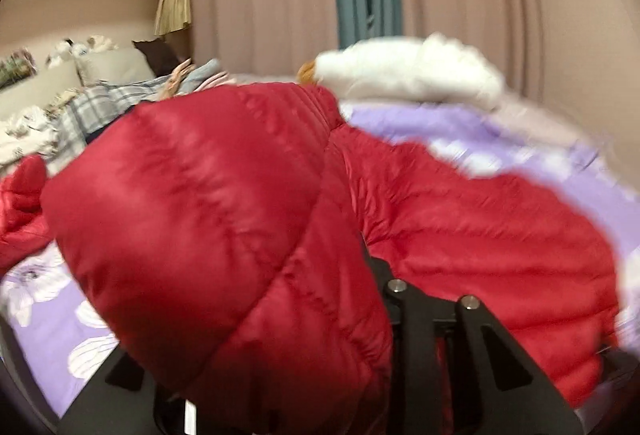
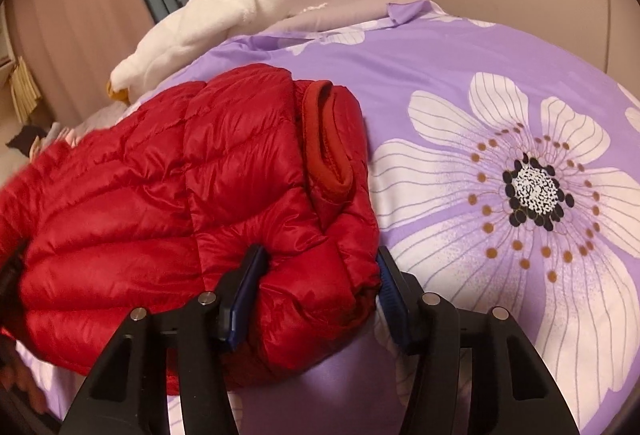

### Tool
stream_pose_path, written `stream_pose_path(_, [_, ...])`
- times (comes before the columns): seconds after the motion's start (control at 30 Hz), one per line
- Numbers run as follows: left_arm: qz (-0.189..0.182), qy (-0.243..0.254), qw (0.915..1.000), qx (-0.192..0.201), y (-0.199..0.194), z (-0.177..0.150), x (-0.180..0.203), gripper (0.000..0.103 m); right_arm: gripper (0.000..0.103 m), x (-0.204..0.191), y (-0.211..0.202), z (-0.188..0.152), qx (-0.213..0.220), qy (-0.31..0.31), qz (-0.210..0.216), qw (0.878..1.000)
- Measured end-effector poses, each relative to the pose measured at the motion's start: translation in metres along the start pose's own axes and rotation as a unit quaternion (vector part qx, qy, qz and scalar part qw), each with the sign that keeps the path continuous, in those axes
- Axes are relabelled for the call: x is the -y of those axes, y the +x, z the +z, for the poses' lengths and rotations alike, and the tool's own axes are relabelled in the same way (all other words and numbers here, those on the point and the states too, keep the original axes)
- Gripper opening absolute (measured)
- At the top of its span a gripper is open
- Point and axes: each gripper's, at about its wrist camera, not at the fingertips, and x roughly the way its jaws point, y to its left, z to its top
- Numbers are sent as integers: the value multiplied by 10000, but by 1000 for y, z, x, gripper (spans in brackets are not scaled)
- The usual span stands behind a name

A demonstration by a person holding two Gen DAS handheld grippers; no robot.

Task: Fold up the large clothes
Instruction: 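Lift the bundle with the left tool, set it down, and open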

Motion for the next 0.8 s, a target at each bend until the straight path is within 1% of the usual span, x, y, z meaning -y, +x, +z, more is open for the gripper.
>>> stream_pose_path(0.03, [-107, -7, 9999, 34, -7, 6, 0, 31, 56, -1, 0, -1, 1, -13, -16, 10000])
stream_pose_path(0.07, [-225, 68, 9996, 178, -16, 13, 4, 31, 56, -1, 0, -1, -1, -22, -30, 10000])
stream_pose_path(0.13, [-298, 335, 9981, 429, -27, 21, 14, 31, 56, -1, 0, -1, -3, -21, -36, 10000])
stream_pose_path(0.2, [-446, 474, 9959, 625, -40, 26, 25, 31, 56, -1, 0, -1, -4, -14, -32, 10000])
stream_pose_path(0.3, [-935, 493, 9914, 775, -53, 31, 39, 31, 56, 0, 1, -1, -16, -11, -31, 10000])
stream_pose_path(0.4, [-1470, 627, 9848, 677, -59, 31, 62, 34, 56, 0, 1, -1, -19, -15, -35, 10000])
stream_pose_path(0.47, [-1673, 755, 9816, 516, -56, 26, 79, 36, 56, 1, 1, -1, -14, 10, 0, 10000])
stream_pose_path(0.53, [-1920, 733, 9784, 205, -49, 19, 94, 37, 56, 5, 1, -1, 4, 98, 110, 9999])
stream_pose_path(0.6, [-2122, 674, 9748, -131, -38, 10, 105, 37, 56, 12, -1, -2, 35, 268, 315, 9991])
stream_pose_path(0.67, [-2083, 789, 9746, -246, -33, 2, 115, 38, 56, 19, -2, -3, 74, 458, 527, 9975])
stream_pose_path(0.73, [-1966, 1050, 9748, -87, -35, -4, 123, 40, 54, 26, -6, -4, 69, 620, 693, 9956])
stream_pose_path(0.8, [-1987, 1124, 9736, -79, -35, -5, 128, 50, 55, 31, -12, -2, 20, 576, 699, 9959])
